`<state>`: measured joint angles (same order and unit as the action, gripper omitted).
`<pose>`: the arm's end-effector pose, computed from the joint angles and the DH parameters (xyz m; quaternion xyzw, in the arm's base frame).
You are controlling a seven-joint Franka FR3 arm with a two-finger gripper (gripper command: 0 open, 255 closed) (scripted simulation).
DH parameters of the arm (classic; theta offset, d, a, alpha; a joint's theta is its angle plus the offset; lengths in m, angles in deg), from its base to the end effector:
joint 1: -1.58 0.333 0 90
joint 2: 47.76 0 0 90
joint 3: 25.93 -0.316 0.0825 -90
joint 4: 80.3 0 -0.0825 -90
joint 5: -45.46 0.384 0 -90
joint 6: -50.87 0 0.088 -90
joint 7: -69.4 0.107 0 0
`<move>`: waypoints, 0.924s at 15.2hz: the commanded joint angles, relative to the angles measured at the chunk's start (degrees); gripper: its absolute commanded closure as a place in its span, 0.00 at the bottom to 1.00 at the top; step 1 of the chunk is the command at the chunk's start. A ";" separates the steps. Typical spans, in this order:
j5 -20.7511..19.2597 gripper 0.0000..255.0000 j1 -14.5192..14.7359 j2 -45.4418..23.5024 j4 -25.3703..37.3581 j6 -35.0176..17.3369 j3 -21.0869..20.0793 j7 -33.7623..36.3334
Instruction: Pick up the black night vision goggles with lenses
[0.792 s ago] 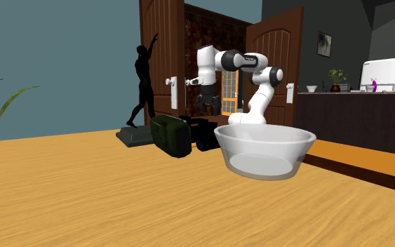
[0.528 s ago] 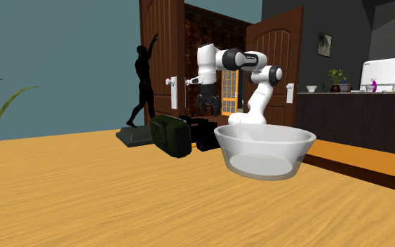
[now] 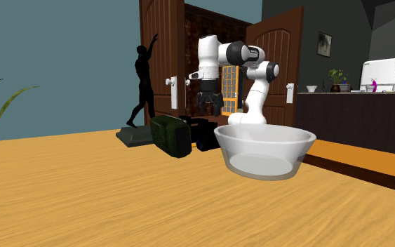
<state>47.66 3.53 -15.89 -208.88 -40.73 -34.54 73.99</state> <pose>0.3650 0.0823 0.5647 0.9980 0.0375 -0.0442 0.0259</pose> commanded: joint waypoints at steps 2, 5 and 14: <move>0.99 0.00 0.36 -4.97 4.49 -1.77 -2.43 3.67; 1.35 0.00 0.68 -9.80 9.39 -2.98 -4.75 7.32; -1.50 0.00 2.06 -26.02 27.93 -4.06 -11.03 18.75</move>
<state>46.76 5.41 -39.88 -183.51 -44.94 -44.95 91.43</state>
